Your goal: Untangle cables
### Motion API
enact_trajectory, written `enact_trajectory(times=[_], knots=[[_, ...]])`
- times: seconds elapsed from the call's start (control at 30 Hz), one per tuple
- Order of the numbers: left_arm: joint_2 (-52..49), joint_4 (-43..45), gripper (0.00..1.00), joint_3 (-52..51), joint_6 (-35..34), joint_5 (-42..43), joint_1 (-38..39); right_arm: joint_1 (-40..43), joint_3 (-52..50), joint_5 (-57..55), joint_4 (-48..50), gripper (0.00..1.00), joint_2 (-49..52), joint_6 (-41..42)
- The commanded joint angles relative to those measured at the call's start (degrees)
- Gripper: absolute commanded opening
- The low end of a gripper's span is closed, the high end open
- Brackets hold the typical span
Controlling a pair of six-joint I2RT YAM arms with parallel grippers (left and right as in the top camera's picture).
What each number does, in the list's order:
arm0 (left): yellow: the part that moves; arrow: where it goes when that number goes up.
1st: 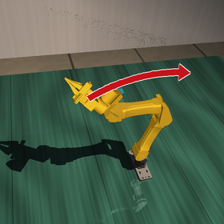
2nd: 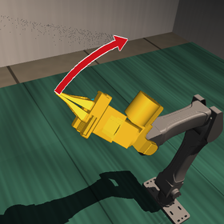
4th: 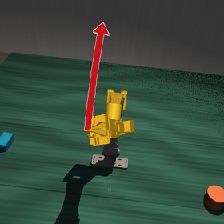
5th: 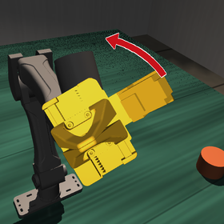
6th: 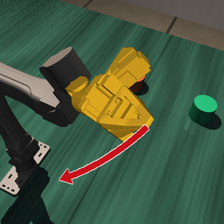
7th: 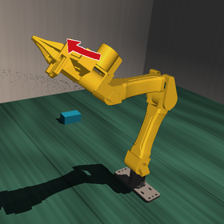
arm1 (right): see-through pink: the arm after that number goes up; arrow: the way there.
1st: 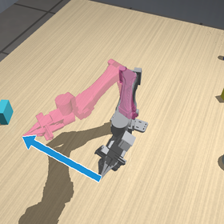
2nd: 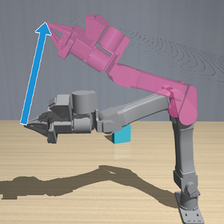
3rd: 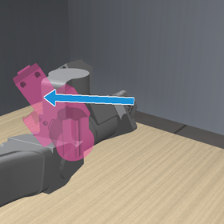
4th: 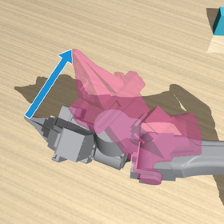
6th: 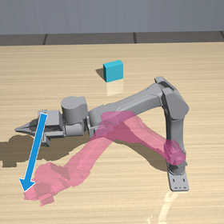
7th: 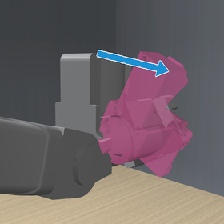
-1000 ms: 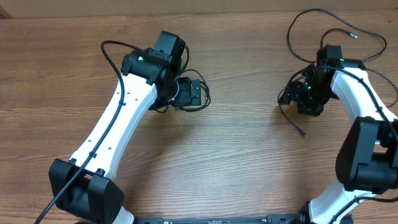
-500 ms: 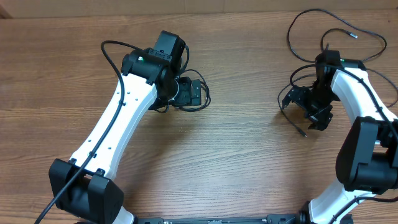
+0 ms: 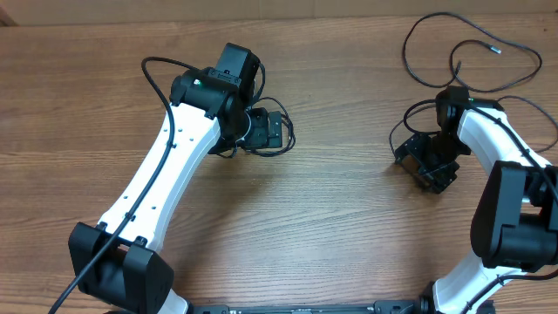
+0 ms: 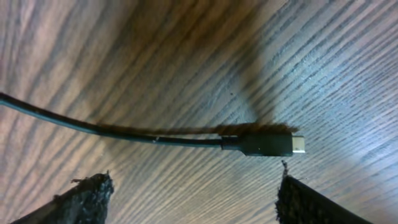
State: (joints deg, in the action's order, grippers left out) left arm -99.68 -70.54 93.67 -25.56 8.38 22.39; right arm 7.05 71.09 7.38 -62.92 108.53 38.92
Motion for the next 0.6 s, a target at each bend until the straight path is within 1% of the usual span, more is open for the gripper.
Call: enact_trajectory(times=[0.0,0.03,0.07,0.2,0.37,0.57], knots=[[-0.44,0.09,1.00,0.07,0.24,0.66,0.13,0.09,-0.96,0.37,1.38,0.69,-1.49,1.84],[-0.44,0.09,1.00,0.07,0.24,0.68,0.13,0.09,-1.53,0.42,2.16,0.65,-1.49,1.90],[-0.44,0.07,1.00,0.07,0.24,0.68,0.13,0.07,-2.27,0.39,2.82,0.64,-1.49,2.40],[-0.44,0.07,1.00,0.07,0.24,0.68,0.13,0.09,-4.81,0.37,4.63,0.64,-1.49,3.54],[-0.44,0.11,0.99,0.07,0.24,0.66,0.13,0.09,-5.27,0.11,4.66,0.65,-1.49,3.48],[-0.44,0.04,1.00,0.07,0.24,0.68,0.13,0.09,-5.27,-5.42,8.41,0.65,-1.49,2.62]])
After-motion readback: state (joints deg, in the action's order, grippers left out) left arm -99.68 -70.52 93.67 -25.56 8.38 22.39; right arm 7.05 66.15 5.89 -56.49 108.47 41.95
